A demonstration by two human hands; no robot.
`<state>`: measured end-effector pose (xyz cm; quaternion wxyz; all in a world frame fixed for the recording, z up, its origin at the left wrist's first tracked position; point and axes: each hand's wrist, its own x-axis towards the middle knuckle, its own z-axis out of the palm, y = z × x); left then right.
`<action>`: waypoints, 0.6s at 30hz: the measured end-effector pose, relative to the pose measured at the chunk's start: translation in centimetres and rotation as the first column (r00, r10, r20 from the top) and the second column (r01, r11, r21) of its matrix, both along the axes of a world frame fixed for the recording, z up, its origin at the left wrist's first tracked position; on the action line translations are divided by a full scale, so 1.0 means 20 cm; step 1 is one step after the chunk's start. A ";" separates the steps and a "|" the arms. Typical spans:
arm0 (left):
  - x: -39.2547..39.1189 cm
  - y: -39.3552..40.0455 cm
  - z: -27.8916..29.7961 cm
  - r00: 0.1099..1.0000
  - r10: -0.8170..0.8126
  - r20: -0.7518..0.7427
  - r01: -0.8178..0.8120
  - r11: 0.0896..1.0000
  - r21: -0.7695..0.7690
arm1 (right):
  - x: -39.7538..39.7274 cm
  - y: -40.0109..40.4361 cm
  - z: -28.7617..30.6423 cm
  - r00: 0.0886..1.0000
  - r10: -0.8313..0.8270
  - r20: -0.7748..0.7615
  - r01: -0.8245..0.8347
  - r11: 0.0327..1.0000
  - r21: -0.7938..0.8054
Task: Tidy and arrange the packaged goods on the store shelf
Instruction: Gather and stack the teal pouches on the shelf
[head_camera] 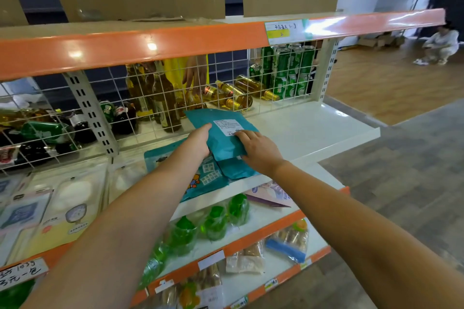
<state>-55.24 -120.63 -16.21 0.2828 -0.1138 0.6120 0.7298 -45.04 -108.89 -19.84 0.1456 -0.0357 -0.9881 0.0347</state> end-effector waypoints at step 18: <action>0.02 0.00 0.02 0.976 -0.149 -0.157 0.152 0.988 0.009 | -0.01 0.07 0.15 0.907 -0.380 -0.183 0.252 0.835 -0.489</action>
